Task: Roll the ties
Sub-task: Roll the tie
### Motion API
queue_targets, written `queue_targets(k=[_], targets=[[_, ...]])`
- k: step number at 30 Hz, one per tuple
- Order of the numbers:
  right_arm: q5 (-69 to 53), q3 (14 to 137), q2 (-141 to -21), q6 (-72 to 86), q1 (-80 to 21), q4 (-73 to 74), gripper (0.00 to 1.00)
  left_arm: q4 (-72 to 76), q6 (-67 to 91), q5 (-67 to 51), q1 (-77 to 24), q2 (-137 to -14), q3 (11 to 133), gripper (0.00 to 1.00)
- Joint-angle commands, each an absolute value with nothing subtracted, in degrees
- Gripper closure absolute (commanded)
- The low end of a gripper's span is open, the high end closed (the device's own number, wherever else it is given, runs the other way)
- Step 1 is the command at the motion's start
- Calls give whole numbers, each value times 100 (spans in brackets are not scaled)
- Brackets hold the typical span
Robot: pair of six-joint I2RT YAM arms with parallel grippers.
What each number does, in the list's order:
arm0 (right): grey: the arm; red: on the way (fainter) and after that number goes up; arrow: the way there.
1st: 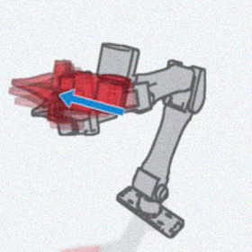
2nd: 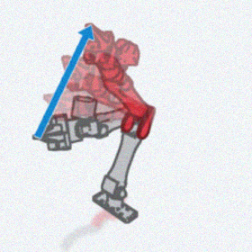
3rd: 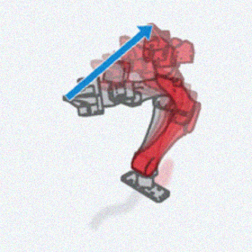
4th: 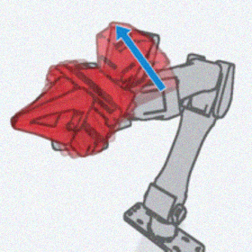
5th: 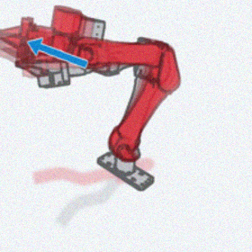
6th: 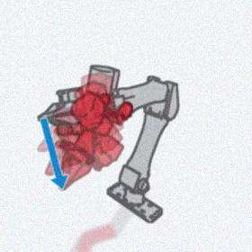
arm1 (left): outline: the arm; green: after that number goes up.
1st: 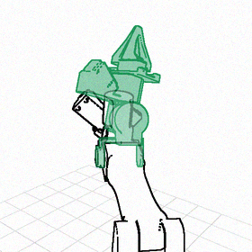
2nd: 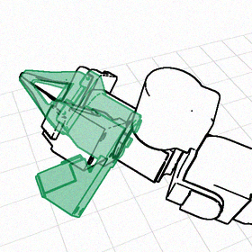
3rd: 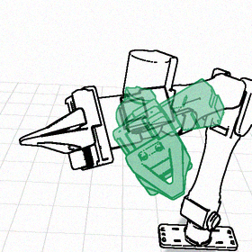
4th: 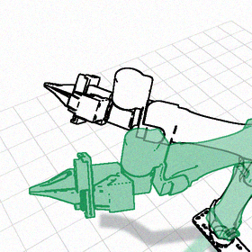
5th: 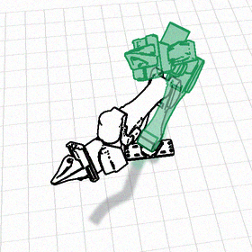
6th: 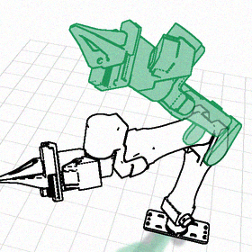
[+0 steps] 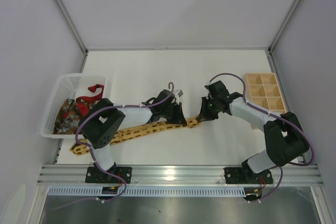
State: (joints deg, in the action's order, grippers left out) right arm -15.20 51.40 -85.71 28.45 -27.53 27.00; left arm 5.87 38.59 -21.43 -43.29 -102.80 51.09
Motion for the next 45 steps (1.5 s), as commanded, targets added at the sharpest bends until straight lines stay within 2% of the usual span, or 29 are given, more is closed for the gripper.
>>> queue_targets(k=[1,21,32,39,45], targets=[[-1389,5238,-8517,2883,-2786,2734,100,756,3885,-2232,-4377,-10081,5431,100],[-1775,5581,-8877,3216,-3155,2286,100,677,3745,-2197,-4377,-10890,5923,100],[-1723,5976,-9650,3226,-3471,2065,100,114,3568,-1671,-4342,-10574,5854,100],[-1512,6038,-9869,3068,-3612,2153,100,-860,3595,-609,-4351,-10048,5801,100],[-1371,6029,-9923,3076,-3683,2162,100,-1459,3595,-142,-4351,-9563,5757,100]])
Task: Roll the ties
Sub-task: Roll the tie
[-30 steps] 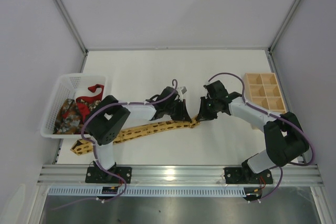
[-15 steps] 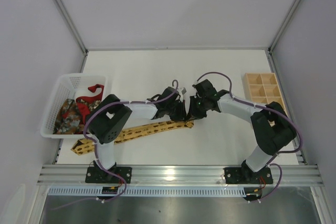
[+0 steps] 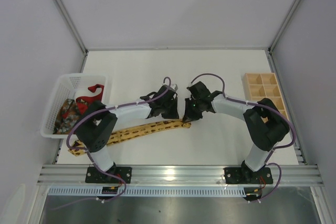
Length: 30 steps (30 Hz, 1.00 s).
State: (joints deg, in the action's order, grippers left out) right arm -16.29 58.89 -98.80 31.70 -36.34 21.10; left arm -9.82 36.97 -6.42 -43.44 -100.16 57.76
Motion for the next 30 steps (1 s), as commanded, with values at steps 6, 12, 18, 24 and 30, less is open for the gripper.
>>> queue_targets(k=[6,12,18,24,30], targets=[[-1371,6249,-9976,2988,-3805,2285,100,-1538,3604,-9,-4351,-9465,5441,100],[-1424,6407,-10160,2988,-3972,2303,100,-1213,3682,-334,-4351,-9914,5221,100],[-1459,6451,-10388,2901,-4017,2285,100,-1160,3700,-334,-4342,-9914,5177,100],[-1626,6443,-10450,2751,-4017,2233,94,-1186,3656,-343,-4316,-9826,5168,100],[-2275,6214,-10415,2742,-3894,1873,77,-1055,3674,-580,-4184,-9817,5098,100]])
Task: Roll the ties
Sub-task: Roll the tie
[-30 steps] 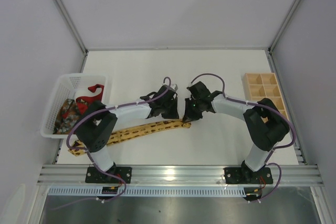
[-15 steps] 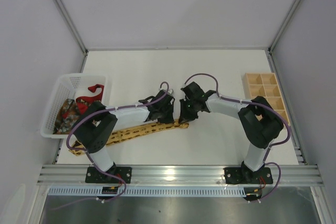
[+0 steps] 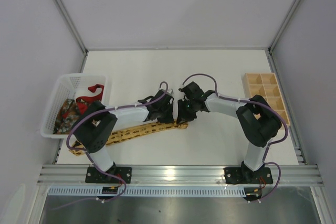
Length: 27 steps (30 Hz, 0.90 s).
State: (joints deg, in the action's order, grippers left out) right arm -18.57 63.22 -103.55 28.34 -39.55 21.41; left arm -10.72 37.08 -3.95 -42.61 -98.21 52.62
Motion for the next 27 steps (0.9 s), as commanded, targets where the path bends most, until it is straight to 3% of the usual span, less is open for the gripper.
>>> queue_targets(k=[1,9,13,19,24,26,27], targets=[[-2389,6136,-10398,2786,-3850,1776,75,-1020,3691,-606,-4166,-9817,5089,100],[-3269,5433,-10257,3286,-3543,722,57,-835,3797,-905,-4025,-9738,4948,100],[-3577,5151,-10222,3577,-3340,247,57,-642,3885,-1054,-3920,-9616,4826,100],[-3604,4948,-10274,3753,-3270,-167,66,-510,3990,-1143,-3823,-9317,4790,100],[-3569,4904,-10327,3779,-3270,-299,81,-519,4034,-1177,-3832,-9211,4913,100],[-3490,4930,-10336,3718,-3270,-194,99,-492,4060,-1274,-3823,-9237,5001,100],[-3454,4957,-10336,3683,-3270,-150,100,-431,4087,-1309,-3823,-9246,5027,100]])
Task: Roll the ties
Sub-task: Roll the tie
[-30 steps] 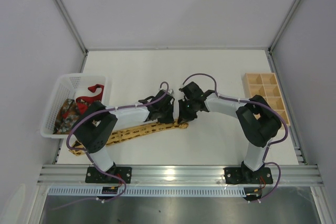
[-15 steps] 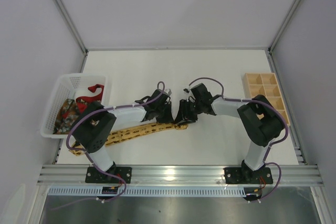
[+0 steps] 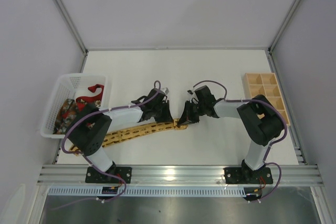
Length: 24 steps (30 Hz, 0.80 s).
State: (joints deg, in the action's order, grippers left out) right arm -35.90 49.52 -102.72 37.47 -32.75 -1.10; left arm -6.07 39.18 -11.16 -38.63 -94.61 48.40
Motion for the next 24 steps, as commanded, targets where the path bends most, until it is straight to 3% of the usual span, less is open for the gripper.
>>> queue_targets(k=[1,15,24], targets=[[-3384,4957,-10336,3665,-3270,-54,100,-405,4113,-1362,-3823,-9263,5053,100],[-3032,5282,-10380,3358,-3331,571,100,-18,4430,-1380,-3955,-9062,4808,100],[-2962,5388,-10204,3287,-3331,808,97,165,4394,-1644,-3981,-9650,4852,100]])
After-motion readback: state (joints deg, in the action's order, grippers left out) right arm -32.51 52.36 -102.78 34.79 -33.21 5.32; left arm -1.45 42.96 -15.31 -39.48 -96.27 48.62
